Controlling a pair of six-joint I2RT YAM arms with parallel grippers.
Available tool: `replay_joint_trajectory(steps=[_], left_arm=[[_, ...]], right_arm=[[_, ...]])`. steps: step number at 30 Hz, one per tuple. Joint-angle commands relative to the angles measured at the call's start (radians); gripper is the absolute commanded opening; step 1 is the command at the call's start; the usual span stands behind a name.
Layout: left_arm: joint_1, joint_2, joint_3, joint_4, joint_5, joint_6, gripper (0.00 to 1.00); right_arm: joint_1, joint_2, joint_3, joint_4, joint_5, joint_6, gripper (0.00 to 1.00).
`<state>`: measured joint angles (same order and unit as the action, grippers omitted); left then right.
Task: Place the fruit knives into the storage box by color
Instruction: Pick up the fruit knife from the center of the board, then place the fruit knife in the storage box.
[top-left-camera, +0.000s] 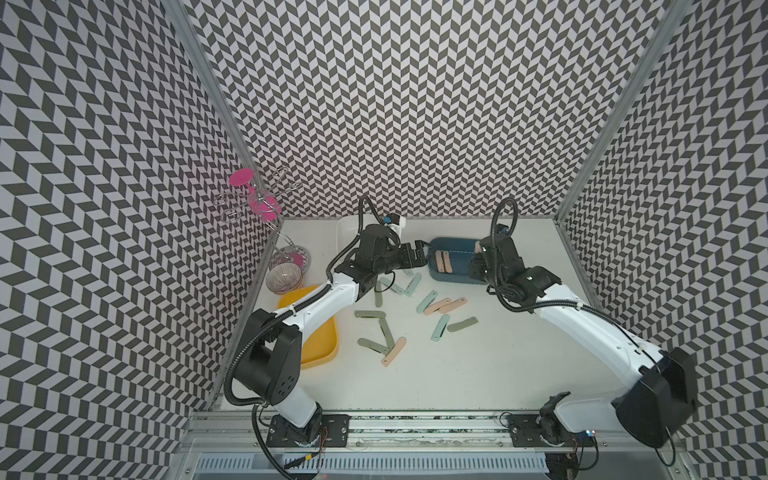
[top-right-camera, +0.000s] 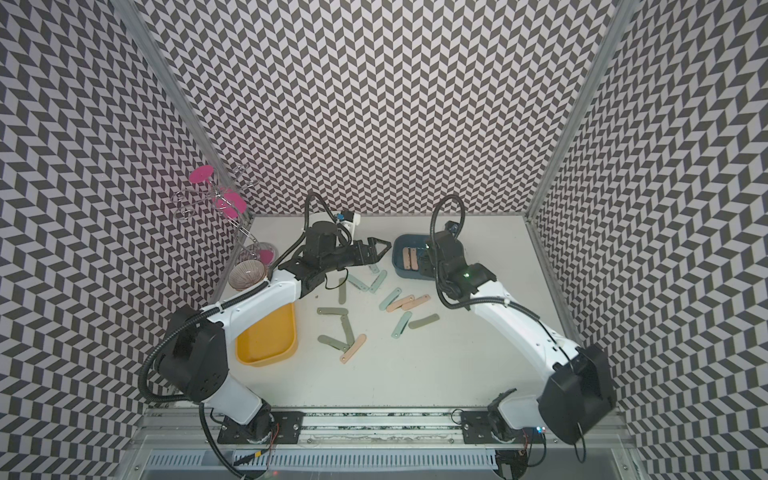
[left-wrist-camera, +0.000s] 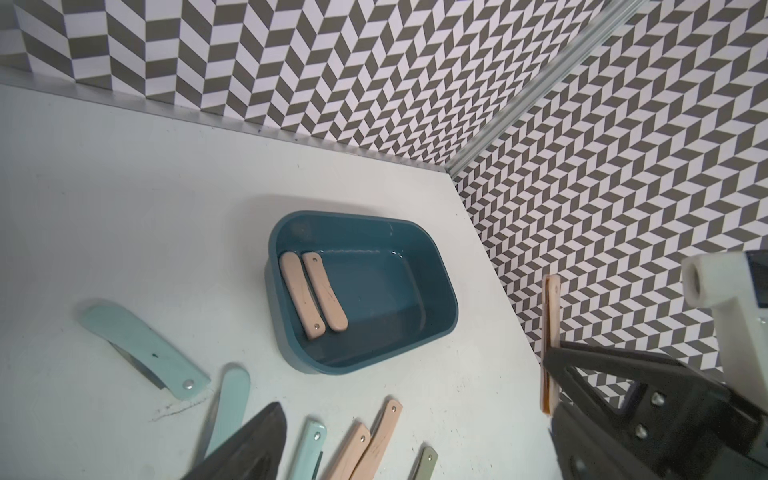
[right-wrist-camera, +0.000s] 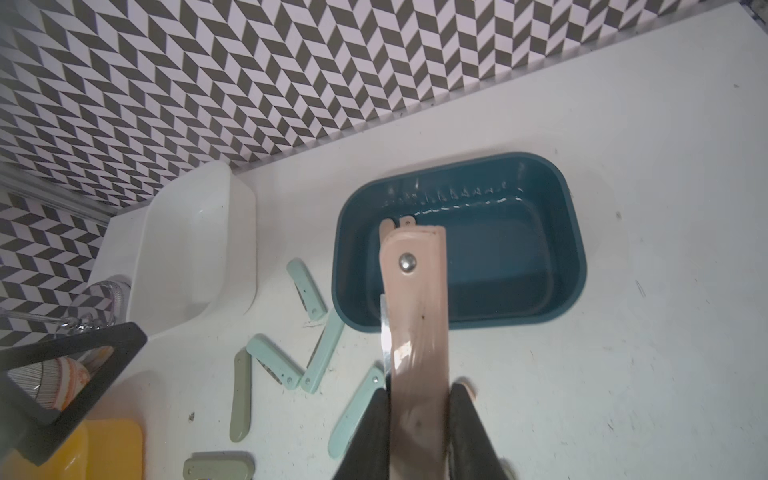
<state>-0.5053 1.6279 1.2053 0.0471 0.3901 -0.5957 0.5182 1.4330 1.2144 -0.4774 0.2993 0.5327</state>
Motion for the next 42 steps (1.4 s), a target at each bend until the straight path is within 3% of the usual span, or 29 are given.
replay_joint_trajectory(steps=[1, 15, 26, 42], left_arm=[[0.017, 0.025, 0.049, -0.04, 0.032, 0.024, 1.0], [0.078, 0.096, 0.085, -0.019, 0.053, 0.009, 1.0], [0.095, 0.116, 0.087, -0.001, 0.07, -0.004, 1.0], [0.099, 0.141, 0.076, 0.013, 0.074, -0.013, 1.0]], right_arm=[[-0.036, 0.115, 0.079, 0.087, -0.073, -0.112, 0.21], [-0.149, 0.583, 0.42, 0.033, -0.185, -0.253, 0.2], [-0.171, 0.726, 0.464, 0.047, -0.215, -0.264, 0.19], [-0.201, 0.812, 0.499, 0.057, -0.288, -0.249, 0.18]])
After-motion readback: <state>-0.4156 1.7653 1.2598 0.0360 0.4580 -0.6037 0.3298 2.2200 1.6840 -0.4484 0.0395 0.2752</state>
